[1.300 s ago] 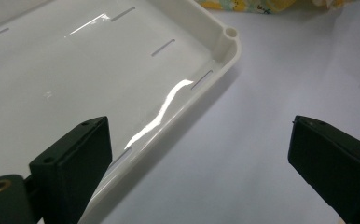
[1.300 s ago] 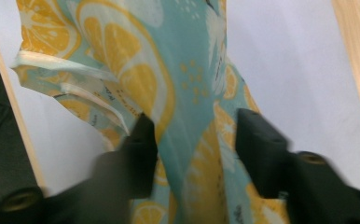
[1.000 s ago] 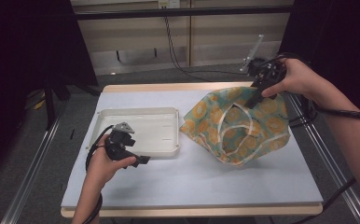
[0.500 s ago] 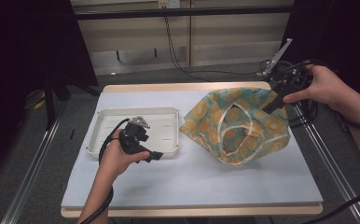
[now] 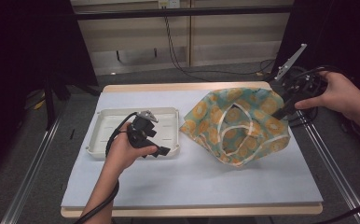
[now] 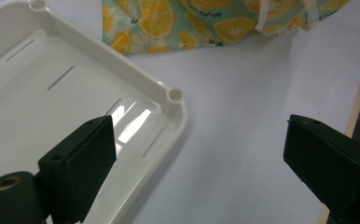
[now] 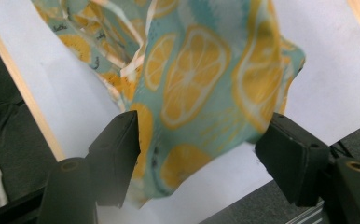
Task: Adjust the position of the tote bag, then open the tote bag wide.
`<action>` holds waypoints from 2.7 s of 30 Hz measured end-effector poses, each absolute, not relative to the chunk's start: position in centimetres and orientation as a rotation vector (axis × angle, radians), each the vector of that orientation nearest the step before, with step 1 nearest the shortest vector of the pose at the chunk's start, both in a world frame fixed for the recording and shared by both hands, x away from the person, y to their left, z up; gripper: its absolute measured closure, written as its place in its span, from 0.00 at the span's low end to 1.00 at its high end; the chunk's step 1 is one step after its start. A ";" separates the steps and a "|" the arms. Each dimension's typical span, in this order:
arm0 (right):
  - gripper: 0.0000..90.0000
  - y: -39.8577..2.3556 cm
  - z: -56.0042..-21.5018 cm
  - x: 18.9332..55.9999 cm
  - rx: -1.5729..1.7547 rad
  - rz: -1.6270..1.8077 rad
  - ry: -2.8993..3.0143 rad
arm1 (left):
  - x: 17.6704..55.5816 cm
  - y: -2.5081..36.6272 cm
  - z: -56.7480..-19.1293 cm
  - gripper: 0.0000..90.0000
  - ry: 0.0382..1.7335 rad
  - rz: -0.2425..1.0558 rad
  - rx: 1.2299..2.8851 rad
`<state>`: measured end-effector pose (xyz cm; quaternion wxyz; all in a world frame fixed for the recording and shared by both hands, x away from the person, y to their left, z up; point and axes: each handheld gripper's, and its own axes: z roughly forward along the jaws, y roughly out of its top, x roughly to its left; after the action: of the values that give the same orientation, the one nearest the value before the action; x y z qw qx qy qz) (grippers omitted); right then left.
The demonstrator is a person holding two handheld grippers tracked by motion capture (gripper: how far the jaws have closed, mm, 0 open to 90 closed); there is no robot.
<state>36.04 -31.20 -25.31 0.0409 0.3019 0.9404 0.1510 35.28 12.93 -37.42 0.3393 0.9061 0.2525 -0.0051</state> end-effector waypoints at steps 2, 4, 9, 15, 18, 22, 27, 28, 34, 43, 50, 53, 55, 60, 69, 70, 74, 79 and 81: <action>0.34 -31.8 -25.4 35.6 0.946 0.475 2.865 | 35.4 12.5 -36.8 0.13 0.594 -0.002 2.379; 0.34 -32.1 -25.6 35.3 0.948 0.481 2.861 | 35.5 12.3 -36.3 0.16 0.561 -0.001 2.390; 0.35 -32.4 -26.3 34.7 0.972 0.470 2.869 | 35.5 11.5 -35.7 0.18 0.538 0.007 2.380; 0.37 -32.8 -26.6 34.3 0.994 0.485 2.865 | 35.8 10.9 -35.3 0.20 0.549 0.005 2.370; 0.37 -33.2 -26.6 33.9 1.016 0.488 2.857 | 36.0 10.5 -34.9 0.23 0.537 0.015 2.392; 0.40 -33.4 -26.8 33.7 1.002 0.483 2.859 | 36.4 10.3 -34.1 0.25 0.538 0.022 2.378; 0.45 -33.3 -27.0 33.7 1.026 0.489 2.861 | 37.2 9.3 -33.2 0.26 0.527 0.009 2.388; 0.45 -33.3 -27.0 33.7 1.026 0.489 2.861 | 37.2 9.3 -33.2 0.27 0.527 0.009 2.388; 0.51 -33.2 -27.4 34.2 1.004 0.501 2.877 | 37.7 7.8 -32.1 0.30 0.513 -0.009 2.376; 0.62 -33.4 -27.3 34.2 1.032 0.540 2.856 | 38.2 7.0 -31.0 0.31 0.514 0.002 2.401; 0.72 -33.3 -27.5 34.1 1.046 0.547 2.861 | 38.2 7.0 -30.7 0.31 0.511 0.011 2.404; 0.78 -33.2 -27.5 34.2 1.045 0.551 2.864 | 38.3 7.2 -30.6 0.30 0.509 0.013 2.419; 0.79 -33.3 -27.5 34.2 1.051 0.539 2.868 | 38.2 7.3 -30.6 0.27 0.515 0.015 2.430; 0.85 -33.5 -27.3 34.1 1.047 0.549 2.856 | 38.1 7.2 -30.4 0.26 0.495 0.027 2.431; 0.94 -33.4 -27.4 34.2 1.053 0.554 2.853 | 38.0 7.1 -29.7 0.26 0.494 0.030 2.427; 0.95 -33.4 -27.4 34.2 1.048 0.555 2.855 | 38.0 7.2 -29.5 0.26 0.483 0.029 2.434; 0.99 -33.2 -27.3 34.2 1.042 0.559 2.861 | 37.9 7.3 -29.2 0.25 0.458 0.038 2.461; 1.00 -33.1 -27.3 34.3 1.045 0.553 2.858 | 37.8 6.7 -29.2 0.24 0.443 0.029 2.447; 1.00 -33.0 -27.3 34.3 1.032 0.553 2.863 | 37.7 6.2 -29.3 0.24 0.478 0.035 2.416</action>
<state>34.27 -33.05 -27.32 0.0243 0.3337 0.9253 0.1787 37.68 6.24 -29.27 0.3328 0.9250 0.1830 0.0135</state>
